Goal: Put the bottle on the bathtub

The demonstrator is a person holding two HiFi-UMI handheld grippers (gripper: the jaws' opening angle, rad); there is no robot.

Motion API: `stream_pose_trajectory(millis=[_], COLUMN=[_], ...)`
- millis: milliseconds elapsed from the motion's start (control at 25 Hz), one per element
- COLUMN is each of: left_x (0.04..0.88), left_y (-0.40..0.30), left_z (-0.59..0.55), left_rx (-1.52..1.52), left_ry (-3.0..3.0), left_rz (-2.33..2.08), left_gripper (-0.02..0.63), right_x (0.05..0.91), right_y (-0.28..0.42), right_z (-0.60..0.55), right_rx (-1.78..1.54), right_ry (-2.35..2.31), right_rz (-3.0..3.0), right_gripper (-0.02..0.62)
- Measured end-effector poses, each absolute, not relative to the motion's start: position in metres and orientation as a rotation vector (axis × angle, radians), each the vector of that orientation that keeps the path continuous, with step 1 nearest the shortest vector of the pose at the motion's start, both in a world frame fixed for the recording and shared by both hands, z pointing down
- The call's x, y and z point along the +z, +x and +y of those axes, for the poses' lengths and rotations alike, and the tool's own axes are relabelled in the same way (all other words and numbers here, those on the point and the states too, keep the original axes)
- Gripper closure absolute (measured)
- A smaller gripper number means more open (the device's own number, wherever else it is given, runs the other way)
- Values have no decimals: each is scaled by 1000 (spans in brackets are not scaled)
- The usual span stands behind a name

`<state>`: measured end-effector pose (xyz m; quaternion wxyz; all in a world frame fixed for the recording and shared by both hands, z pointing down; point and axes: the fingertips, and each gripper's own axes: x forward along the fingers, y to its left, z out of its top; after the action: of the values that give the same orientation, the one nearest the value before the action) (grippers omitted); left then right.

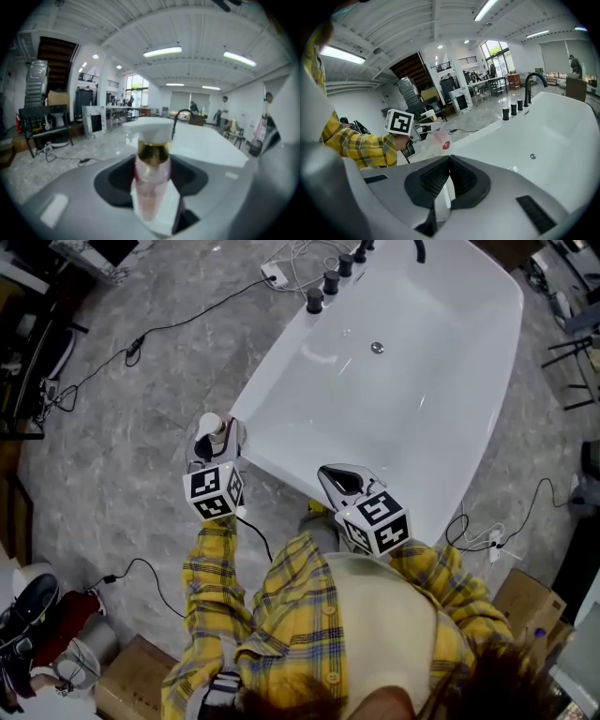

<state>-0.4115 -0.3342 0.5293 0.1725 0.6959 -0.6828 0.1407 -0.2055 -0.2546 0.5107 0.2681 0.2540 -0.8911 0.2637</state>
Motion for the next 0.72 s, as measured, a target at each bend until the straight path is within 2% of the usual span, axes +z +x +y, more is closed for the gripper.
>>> stream_pose_trajectory(millis=[720], left_x=[551], left_y=[-436], left_z=[-361], left_rx=[353], left_ry=[1944], left_rz=[-1981], left_gripper=[385], right_x=[519], right_y=[-200], right_z=[-257], right_rx=[767], right_ry=[751], right_rz=[-2358], right_gripper=[581])
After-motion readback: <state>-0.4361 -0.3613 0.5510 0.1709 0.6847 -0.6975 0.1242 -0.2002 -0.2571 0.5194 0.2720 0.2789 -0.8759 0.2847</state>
